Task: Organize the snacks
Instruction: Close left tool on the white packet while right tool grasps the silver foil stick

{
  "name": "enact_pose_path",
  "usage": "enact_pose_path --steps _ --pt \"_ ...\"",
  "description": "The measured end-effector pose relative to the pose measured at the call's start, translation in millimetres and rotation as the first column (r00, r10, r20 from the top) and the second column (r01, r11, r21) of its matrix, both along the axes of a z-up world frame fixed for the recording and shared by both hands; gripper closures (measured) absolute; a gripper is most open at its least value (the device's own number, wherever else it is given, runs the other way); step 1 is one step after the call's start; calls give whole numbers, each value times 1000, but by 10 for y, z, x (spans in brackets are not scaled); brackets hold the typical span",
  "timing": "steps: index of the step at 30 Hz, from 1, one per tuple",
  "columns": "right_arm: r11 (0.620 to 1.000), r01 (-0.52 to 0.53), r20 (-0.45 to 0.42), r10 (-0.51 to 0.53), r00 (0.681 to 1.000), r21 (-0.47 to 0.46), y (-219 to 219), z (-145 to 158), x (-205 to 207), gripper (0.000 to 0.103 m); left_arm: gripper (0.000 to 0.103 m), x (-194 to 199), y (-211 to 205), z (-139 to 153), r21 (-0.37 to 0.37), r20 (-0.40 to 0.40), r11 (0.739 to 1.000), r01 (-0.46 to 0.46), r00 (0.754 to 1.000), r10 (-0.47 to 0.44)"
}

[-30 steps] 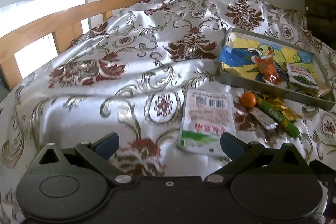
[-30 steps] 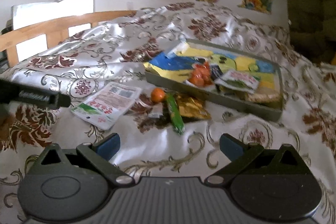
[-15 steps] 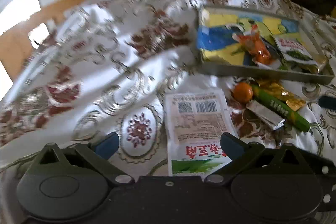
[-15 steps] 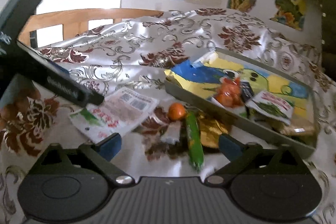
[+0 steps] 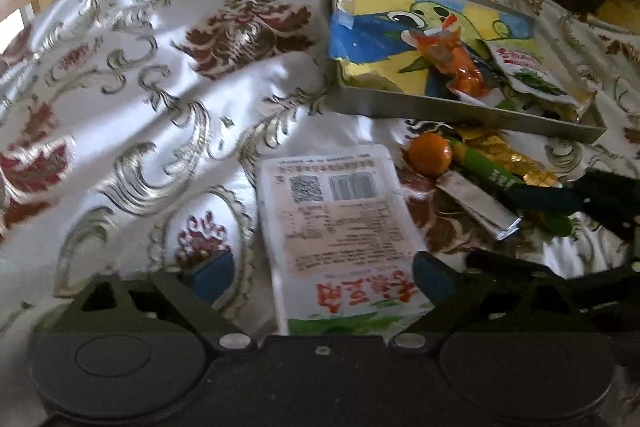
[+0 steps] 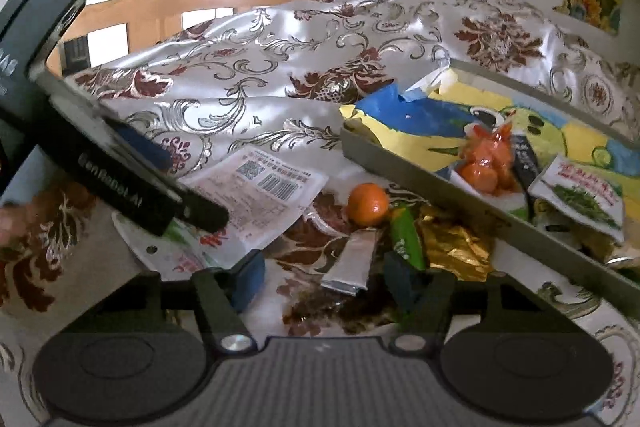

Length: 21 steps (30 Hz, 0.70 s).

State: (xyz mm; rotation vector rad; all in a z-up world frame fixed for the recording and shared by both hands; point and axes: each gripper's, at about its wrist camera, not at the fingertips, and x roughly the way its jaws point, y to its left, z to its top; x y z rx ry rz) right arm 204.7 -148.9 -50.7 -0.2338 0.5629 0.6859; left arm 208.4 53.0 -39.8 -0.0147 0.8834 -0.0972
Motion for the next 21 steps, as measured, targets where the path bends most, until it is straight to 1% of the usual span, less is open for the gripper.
enact_pose_path --steps 1,3,5,8,14,16,18,20,21 --pt "1000 11 -10 -11 1000 3 -7 -10 26 39 13 4 -4 -14 -4 -3 1000 -10 1000 10" --pt "999 43 -22 -43 999 6 -37 -37 80 50 18 19 -2 -41 2 -6 1000 -19 1000 19" --pt "997 77 -28 -77 997 -2 -56 -56 128 57 22 31 11 -41 -12 -5 1000 -20 1000 20" --pt "996 88 -38 -88 995 2 -76 -68 170 58 29 50 9 -38 -44 -12 999 -18 1000 17" --pt "996 68 7 -68 998 -50 27 -112 145 58 29 75 -69 -63 -29 -21 999 -40 999 40" --pt "996 65 16 -64 998 -66 61 -113 125 60 29 86 -80 -59 -30 -28 998 -59 998 58" --pt "994 59 21 -58 998 -91 90 -83 97 67 30 84 -88 -56 -32 -35 997 -74 997 73" --pt "994 49 1 -49 999 -95 104 -28 90 71 31 73 -94 -46 -35 -45 996 -80 996 79" --pt "996 44 -24 -46 999 -83 104 0 101 71 32 66 -101 -42 -32 -45 996 -79 996 78"
